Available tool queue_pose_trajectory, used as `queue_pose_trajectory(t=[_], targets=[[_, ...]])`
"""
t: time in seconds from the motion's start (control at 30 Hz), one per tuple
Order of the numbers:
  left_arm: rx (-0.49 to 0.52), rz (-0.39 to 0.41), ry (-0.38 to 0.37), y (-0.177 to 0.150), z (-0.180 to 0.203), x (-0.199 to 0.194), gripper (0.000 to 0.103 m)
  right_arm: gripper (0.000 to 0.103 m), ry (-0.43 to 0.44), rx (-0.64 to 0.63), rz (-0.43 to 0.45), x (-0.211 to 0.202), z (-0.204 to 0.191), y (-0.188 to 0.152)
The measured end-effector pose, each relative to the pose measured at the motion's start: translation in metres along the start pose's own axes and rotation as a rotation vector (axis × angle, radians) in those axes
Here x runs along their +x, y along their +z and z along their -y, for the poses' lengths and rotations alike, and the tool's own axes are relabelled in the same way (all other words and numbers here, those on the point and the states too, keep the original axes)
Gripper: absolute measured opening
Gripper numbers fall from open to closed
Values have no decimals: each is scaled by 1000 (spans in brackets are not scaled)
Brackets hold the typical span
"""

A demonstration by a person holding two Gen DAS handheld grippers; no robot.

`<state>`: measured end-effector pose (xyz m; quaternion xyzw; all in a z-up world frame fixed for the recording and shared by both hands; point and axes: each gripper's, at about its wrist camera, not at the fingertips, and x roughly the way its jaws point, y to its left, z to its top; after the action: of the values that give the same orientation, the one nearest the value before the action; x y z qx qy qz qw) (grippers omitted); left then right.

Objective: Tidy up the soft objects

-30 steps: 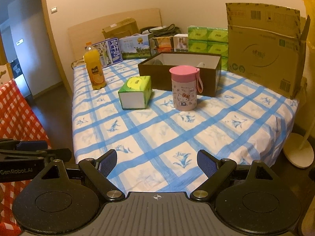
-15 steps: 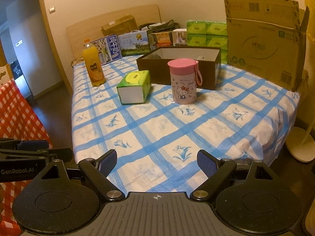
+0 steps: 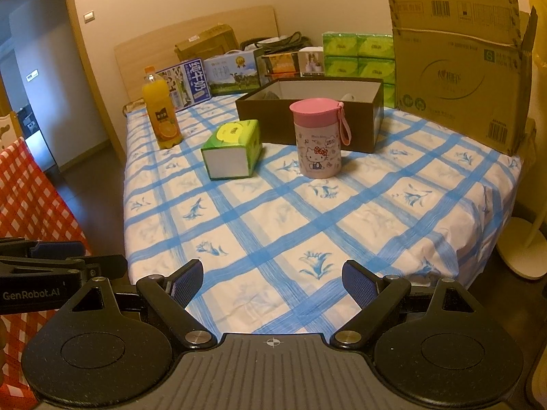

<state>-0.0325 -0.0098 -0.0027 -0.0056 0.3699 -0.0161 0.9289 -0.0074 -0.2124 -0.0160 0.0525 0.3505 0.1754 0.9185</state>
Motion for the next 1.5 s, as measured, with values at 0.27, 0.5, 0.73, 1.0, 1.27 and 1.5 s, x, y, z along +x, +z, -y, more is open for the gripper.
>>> queue_pose_trajectory(t=[0.27, 0.5, 0.73, 1.0, 1.27, 1.5], targets=[[0, 1, 0, 1, 0, 1, 62, 88, -1, 2, -2, 2, 0, -2], [-1, -2, -1, 1, 0, 2, 62, 88, 0, 1, -3, 2, 1, -1], [1, -3, -1, 1, 0, 4, 62, 88, 0, 2, -3, 3, 2, -1], [2, -3, -2, 1, 1, 5, 62, 88, 0, 2, -4, 3, 3, -2], [2, -3, -1, 1, 2, 5, 62, 88, 0, 4, -6, 4, 3, -2], [2, -4, -1, 2, 2, 5, 62, 88, 0, 3, -6, 5, 4, -3]])
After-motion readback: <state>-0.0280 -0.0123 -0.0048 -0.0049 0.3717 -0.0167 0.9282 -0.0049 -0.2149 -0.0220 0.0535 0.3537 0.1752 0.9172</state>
